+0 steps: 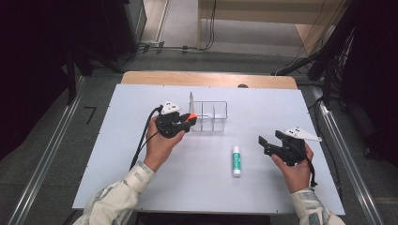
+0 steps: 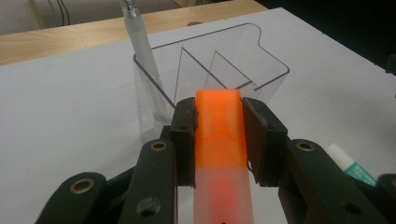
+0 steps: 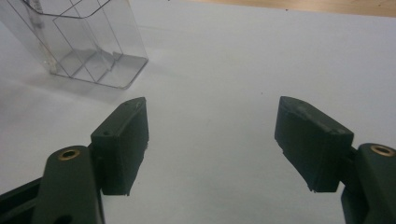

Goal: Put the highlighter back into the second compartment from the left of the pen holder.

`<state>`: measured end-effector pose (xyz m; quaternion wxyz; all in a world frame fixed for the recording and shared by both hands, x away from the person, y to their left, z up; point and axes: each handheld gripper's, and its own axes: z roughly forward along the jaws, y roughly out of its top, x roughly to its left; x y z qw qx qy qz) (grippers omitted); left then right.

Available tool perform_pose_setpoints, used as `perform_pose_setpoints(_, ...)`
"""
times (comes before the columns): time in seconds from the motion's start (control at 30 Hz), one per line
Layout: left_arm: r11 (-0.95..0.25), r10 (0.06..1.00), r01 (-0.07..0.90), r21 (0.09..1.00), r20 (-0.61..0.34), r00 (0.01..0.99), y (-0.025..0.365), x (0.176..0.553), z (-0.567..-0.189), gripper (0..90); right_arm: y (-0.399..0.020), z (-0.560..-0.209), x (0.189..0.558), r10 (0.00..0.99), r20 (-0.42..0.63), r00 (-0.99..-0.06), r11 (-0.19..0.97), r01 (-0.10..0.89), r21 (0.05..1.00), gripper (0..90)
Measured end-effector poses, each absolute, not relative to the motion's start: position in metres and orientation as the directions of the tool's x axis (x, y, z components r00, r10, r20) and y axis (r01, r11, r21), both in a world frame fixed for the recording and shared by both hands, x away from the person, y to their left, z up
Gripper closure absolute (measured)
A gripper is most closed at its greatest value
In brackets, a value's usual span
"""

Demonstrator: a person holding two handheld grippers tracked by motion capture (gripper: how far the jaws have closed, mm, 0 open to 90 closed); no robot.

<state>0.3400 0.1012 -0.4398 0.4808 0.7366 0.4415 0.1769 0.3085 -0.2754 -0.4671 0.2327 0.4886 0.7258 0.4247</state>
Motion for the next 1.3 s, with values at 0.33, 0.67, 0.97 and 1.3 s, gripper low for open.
perform_pose_setpoints(0.33,-0.150,0.820,0.473,0.868,-0.158,0.550,0.091,0.354,-0.432,67.8,-0.275,-0.467,0.309,0.905,0.077,-0.419,0.164,0.510,0.845,24.8)
perform_pose_setpoints(0.67,-0.145,0.817,0.476,0.868,-0.166,0.552,0.078,0.367,-0.425,67.8,-0.275,-0.466,0.308,0.901,0.078,-0.427,0.166,0.505,0.847,24.8)
perform_pose_setpoints(0.97,-0.164,0.818,0.471,0.867,-0.147,0.556,0.065,0.381,-0.417,67.8,-0.275,-0.466,0.308,0.902,0.080,-0.424,0.163,0.506,0.847,24.8)
perform_pose_setpoints(1.3,-0.174,0.825,0.472,0.865,-0.134,0.549,0.056,0.397,-0.414,67.8,-0.275,-0.465,0.308,0.901,0.083,-0.426,0.160,0.503,0.849,24.8)
